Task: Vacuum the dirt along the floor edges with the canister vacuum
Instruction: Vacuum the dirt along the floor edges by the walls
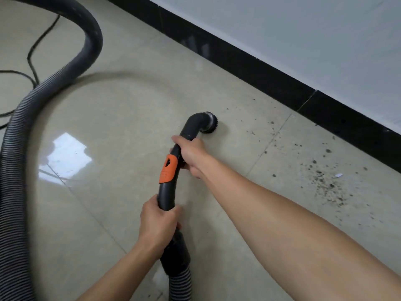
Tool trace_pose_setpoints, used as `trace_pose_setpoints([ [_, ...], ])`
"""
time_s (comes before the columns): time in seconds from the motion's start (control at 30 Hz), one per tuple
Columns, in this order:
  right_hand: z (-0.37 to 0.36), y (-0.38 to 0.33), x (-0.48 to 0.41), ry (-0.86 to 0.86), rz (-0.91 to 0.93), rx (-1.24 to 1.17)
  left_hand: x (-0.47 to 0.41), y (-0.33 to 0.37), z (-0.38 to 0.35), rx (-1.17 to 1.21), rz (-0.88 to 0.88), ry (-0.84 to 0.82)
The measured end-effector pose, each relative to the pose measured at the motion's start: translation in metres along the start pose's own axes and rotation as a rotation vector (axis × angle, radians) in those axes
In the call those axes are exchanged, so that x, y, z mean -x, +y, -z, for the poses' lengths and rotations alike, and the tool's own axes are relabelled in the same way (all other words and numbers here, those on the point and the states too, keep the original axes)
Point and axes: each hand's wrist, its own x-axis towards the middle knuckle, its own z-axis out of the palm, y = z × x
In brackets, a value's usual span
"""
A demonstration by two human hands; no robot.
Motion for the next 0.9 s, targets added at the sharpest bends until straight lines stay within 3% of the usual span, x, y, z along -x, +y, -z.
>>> trace_pose_setpoints([
  [0.1, -0.045, 0.01, 0.003, -0.119, -0.043, 0.017, -0.001, -0.009, 0.027, -0.024, 0.032, 0.142],
  [0.2, -0.061, 0.009, 0.002, -0.172, -0.057, 0.023, -0.006, -0.008, 0.036, -0.039, 0.05, 0.17],
  [0.47, 0.041, -0.052, -0.017, 0.046, 0.003, 0.007, -0.037, 0.057, -0.042, -0.087, -0.011, -0.078],
  [0.73, 0.083, -0.074, 0.008, -0.051, -0.188, -0.021, -0.005, 0.096, -0.056, -0.228, 0.03, -0.103],
  [0.9, 0.068, -0.089, -0.001, -0.051, -0.168, -0.004, -0.021, 0.107, -0.041, -0.158, 0.022, -0.216],
])
